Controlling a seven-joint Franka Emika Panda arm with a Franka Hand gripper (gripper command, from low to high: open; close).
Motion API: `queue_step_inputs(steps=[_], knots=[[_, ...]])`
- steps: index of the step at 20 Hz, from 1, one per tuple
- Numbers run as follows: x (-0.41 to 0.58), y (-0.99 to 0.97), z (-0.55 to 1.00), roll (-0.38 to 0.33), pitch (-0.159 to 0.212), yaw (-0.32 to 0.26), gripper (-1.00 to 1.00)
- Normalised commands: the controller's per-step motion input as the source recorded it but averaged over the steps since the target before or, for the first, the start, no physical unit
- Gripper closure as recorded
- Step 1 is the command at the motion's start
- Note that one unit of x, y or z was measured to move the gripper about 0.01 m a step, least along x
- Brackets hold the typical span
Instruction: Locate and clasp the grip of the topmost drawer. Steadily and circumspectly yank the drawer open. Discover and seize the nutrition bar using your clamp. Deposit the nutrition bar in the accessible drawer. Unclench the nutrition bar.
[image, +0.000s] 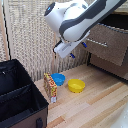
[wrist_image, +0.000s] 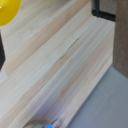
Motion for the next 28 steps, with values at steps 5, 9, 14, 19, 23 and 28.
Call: queue_step_inputs(steps=[5,9,14,19,23,28], knots=[[0.251,0.43,0.11,0.222,0.000,-0.159,-1.00],[0.303,0.47,0.02,0.193,0.002,-0.147,-1.00],[0.338,0.46,0.00,0.209,0.024,-0.143,-1.00],[0.314,0.51,-0.10,0.177,0.022,-0.144,-1.00],[0.311,0.52,-0.17,0.164,0.021,-0.145,-1.00],[0.361,0.54,-0.24,0.144,0.040,-0.137,-1.00]])
